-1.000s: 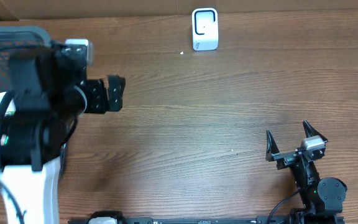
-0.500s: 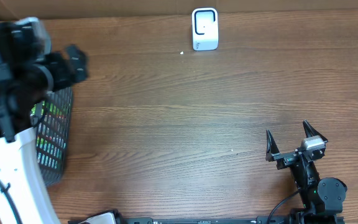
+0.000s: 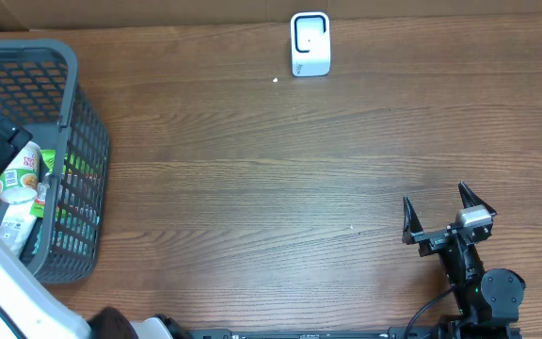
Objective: Scan the item barcode
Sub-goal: 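Reach the left gripper into the basket toward the green snack bag, then grasp the green snack bag with the left gripper and lift it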
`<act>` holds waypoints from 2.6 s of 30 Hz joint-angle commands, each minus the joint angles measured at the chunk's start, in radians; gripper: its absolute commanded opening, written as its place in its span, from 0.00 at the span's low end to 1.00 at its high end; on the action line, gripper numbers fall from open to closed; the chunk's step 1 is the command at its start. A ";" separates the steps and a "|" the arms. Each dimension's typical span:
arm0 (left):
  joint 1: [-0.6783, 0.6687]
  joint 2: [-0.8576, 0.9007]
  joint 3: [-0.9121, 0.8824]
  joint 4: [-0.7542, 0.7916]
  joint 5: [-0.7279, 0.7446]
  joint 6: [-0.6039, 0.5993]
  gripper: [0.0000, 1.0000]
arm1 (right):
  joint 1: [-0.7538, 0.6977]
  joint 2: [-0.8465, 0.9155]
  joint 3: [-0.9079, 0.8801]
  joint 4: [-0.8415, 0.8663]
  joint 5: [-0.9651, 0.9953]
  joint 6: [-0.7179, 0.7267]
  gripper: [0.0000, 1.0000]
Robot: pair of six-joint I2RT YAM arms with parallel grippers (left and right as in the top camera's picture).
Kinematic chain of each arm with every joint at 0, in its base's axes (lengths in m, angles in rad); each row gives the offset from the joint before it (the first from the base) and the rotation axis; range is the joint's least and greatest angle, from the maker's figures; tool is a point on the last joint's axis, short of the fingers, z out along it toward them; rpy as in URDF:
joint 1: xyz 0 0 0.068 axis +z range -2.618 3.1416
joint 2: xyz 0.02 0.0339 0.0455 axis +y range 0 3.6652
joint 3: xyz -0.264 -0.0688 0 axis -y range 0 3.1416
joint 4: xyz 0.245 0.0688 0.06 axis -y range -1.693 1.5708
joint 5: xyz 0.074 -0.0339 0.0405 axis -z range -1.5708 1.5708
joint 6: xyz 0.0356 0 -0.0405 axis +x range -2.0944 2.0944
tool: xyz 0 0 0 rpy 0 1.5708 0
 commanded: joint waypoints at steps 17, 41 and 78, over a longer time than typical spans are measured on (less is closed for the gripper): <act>0.007 0.253 -0.166 0.123 -0.045 -0.068 1.00 | 0.002 -0.008 -0.011 0.006 0.011 0.006 1.00; -0.040 0.315 -0.668 0.687 -0.089 -0.132 0.97 | 0.002 -0.008 -0.011 0.006 0.011 0.006 1.00; -0.040 0.338 -0.126 0.201 -0.072 -0.060 0.04 | 0.002 -0.008 -0.011 0.006 0.011 0.006 1.00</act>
